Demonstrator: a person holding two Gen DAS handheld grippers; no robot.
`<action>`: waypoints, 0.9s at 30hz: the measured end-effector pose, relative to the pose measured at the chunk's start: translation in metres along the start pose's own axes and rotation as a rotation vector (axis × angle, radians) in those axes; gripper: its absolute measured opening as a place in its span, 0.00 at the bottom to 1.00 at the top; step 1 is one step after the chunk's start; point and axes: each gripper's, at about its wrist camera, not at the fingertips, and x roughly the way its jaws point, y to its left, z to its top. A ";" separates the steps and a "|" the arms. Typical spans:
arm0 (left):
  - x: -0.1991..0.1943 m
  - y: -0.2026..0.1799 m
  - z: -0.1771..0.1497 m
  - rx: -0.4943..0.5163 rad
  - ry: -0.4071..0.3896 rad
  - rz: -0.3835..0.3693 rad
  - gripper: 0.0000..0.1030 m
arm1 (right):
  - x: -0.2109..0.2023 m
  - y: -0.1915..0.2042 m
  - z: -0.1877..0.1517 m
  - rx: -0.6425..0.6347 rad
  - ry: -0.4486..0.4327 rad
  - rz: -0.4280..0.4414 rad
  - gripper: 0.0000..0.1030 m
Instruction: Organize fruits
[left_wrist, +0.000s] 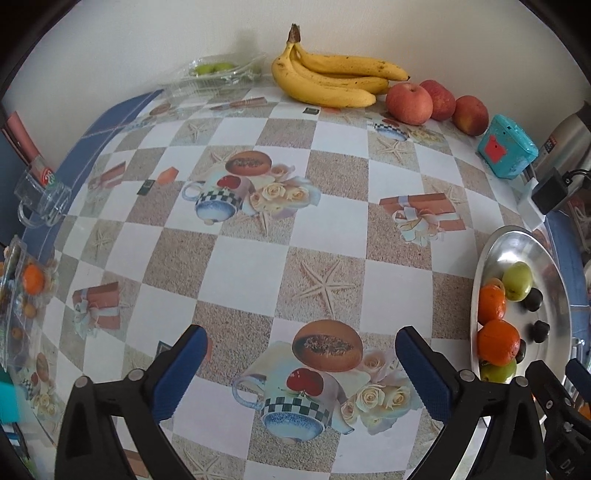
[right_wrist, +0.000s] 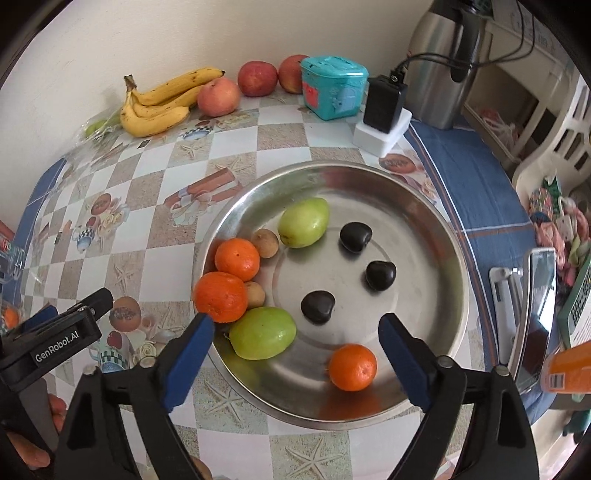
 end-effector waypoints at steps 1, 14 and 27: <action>-0.001 -0.001 0.000 0.008 -0.012 0.021 1.00 | 0.000 0.000 0.000 -0.002 -0.005 0.002 0.89; -0.020 0.020 0.001 -0.012 -0.101 0.194 1.00 | -0.008 0.005 0.000 0.014 -0.036 0.045 0.89; -0.039 0.042 -0.012 -0.008 -0.096 0.213 1.00 | -0.015 0.010 -0.019 0.005 -0.032 0.042 0.89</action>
